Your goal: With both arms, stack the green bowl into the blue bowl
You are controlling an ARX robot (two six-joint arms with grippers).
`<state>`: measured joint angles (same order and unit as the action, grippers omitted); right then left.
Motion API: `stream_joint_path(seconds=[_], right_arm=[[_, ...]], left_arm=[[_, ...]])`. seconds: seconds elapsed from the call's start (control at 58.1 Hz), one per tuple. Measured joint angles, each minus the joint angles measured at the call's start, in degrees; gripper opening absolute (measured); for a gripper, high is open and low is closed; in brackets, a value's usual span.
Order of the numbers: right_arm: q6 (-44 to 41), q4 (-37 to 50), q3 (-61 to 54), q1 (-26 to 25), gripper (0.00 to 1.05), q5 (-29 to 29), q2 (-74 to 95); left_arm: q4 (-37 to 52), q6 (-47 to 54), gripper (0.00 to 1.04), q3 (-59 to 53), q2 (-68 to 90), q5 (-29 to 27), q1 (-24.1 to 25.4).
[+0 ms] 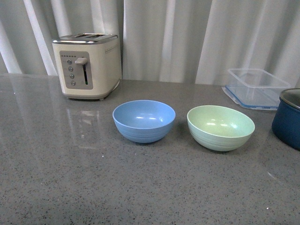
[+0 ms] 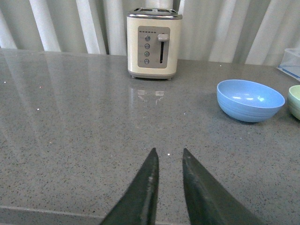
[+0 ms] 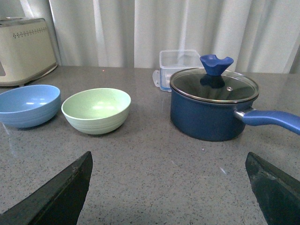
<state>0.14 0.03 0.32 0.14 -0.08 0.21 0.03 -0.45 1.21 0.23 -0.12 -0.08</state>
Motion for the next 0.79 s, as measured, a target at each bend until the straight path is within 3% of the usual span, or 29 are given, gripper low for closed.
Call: stream_joint_path(seconds=[0.103,0.172,0.276,0.379,0.465,0.534,0.792], right_arm=[[-0.5,-0.5,0.1,-0.2,0.95,-0.5,0.3],[-4.1,-6.1,3.2,-0.3,0.95,-5.2,5.0],[-5.6,-3.1,8.2,0.9,0.95,-8.0,14.9],[-3.6,0.6,16.0,2.8,0.95,-10.1,26.4],[1.7,-1.4,24.9,4.8,0.95,-14.4,39.0],[7.7,-4.6,33.0,5.7,0.95,-16.5,51.3],[18.9,-6.6,51.8,6.0,0.95,-11.1,80.3]], left_arm=[[0.0,0.0,0.36,0.0,0.0,0.0,0.0],[0.0,0.0,0.49,0.0,0.0,0.0,0.0],[0.0,0.0,0.65,0.0,-0.1,0.0,0.0],[0.0,0.0,0.83,0.0,0.0,0.0,0.0],[0.0,0.0,0.99,0.0,0.0,0.0,0.0],[0.0,0.1,0.97,0.0,0.0,0.0,0.0],[0.0,0.2,0.98,0.0,0.0,0.0,0.0]])
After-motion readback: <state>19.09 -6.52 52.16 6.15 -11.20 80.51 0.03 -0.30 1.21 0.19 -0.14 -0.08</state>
